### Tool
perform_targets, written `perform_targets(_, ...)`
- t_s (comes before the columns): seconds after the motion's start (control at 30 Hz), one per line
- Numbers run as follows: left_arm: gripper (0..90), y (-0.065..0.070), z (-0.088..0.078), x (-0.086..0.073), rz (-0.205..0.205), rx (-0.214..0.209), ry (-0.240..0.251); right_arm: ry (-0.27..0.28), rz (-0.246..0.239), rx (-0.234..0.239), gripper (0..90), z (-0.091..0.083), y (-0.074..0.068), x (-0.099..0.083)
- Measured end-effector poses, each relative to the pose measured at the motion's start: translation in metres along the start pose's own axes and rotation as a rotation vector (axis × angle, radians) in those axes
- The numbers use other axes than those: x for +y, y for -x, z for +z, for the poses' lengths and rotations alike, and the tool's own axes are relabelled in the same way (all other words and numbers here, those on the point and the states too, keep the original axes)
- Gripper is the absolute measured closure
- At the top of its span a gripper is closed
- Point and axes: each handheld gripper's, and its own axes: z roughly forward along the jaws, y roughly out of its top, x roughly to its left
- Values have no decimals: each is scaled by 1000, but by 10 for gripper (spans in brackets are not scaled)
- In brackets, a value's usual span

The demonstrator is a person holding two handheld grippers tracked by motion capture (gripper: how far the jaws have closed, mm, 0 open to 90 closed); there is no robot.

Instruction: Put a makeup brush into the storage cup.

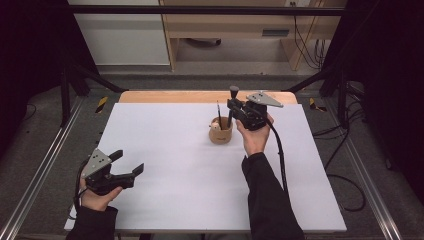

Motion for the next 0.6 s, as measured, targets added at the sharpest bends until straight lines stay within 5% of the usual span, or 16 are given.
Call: perform_targets(0.6,113,-2,-2,0,2,-1,13,-23,5,-35,775,25,4,-5)
